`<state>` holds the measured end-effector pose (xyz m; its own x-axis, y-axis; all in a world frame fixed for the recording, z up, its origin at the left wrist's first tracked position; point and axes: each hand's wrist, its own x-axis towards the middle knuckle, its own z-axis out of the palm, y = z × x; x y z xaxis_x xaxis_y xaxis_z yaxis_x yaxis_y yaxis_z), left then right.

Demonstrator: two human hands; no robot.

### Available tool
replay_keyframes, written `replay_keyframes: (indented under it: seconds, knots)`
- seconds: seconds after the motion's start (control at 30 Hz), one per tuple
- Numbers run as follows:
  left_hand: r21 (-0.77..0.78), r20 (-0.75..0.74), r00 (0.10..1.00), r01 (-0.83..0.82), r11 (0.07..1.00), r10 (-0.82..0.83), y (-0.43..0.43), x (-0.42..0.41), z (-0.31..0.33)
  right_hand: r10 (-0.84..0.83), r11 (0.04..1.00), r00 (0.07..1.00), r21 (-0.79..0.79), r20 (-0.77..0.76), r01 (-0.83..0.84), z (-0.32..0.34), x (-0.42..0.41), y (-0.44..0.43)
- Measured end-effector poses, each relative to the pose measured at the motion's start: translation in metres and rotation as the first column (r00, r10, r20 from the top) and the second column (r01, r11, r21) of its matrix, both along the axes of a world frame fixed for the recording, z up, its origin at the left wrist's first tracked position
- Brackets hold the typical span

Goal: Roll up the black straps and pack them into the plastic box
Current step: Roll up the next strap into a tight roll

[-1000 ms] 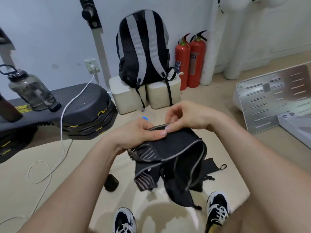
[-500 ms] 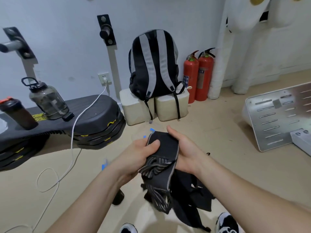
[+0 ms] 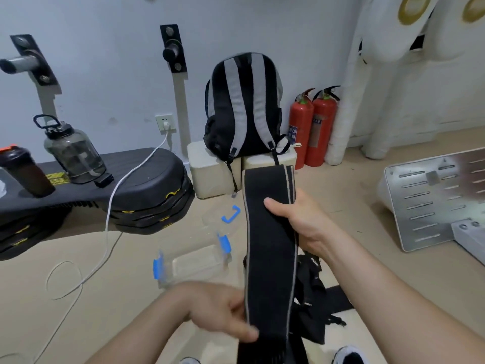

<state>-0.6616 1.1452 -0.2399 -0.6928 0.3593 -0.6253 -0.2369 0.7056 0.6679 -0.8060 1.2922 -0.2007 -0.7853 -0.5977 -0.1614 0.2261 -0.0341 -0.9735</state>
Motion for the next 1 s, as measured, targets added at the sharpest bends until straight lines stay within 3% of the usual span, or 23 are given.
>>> replay_keyframes:
  seconds: [0.03, 0.07, 0.13, 0.2, 0.27, 0.3, 0.4, 0.53, 0.63, 0.77, 0.9, 1.0]
  knots:
    - [0.233, -0.038, 0.984, -0.163, 0.959, 0.176, -0.002, -0.005, 0.007, 0.065, 0.997, 0.993, 0.048, -0.098, -0.06, 0.001, 0.003, 0.001]
    - [0.474, -0.046, 0.919, -0.325, 0.819, 0.391, -0.005, -0.011, 0.015, 0.145, 0.986, 0.971, 0.105, -0.188, -0.127, 0.003, 0.008, 0.002]
    - [0.77, 0.045, 0.681, -0.49, 0.409, 0.731, -0.014, -0.024, 0.03, 0.325, 0.933, 0.897, 0.258, -0.3, -0.252, 0.007, 0.018, 0.005]
    - [0.869, 0.14, 0.484, -0.478, 0.127, 0.864, -0.018, -0.034, 0.037, 0.473, 0.844, 0.81, 0.44, -0.346, -0.305, 0.009, 0.026, 0.004]
    - [0.868, 0.213, 0.351, -0.496, -0.012, 0.912, -0.014, -0.039, 0.038, 0.54, 0.788, 0.747, 0.545, -0.389, -0.285, 0.007, 0.03, 0.002]
    - [0.868, 0.223, 0.32, -0.495, -0.038, 0.921, -0.009, -0.042, 0.039, 0.53, 0.79, 0.754, 0.549, -0.388, -0.273, 0.005, 0.032, 0.001]
    - [0.892, 0.168, 0.263, -0.452, -0.033, 0.95, 0.003, -0.048, 0.042, 0.407, 0.882, 0.846, 0.391, -0.345, -0.264, 0.003, 0.036, 0.0]
    - [0.907, 0.097, 0.235, -0.42, 0.011, 0.967, 0.005, -0.048, 0.047, 0.283, 0.959, 0.957, 0.042, -0.068, -0.28, 0.007, 0.038, -0.004]
    - [0.891, 0.139, 0.22, -0.453, -0.025, 0.966, 0.007, -0.049, 0.049, 0.223, 0.973, 0.969, -0.086, 0.108, -0.215, 0.006, 0.039, -0.008]
    - [0.902, 0.137, 0.267, -0.432, -0.009, 0.954, -0.004, -0.047, 0.057, 0.249, 0.958, 0.895, -0.227, 0.37, -0.173, 0.003, 0.04, -0.012]
    - [0.894, -0.054, 0.322, -0.405, 0.189, 0.945, -0.019, -0.041, 0.059, 0.303, 0.937, 0.865, -0.291, 0.401, -0.193, 0.01, 0.034, -0.012]
    - [0.869, -0.102, 0.356, -0.423, 0.258, 0.929, -0.022, -0.037, 0.059, 0.318, 0.937, 0.897, -0.243, 0.307, -0.25, 0.015, 0.03, -0.011]
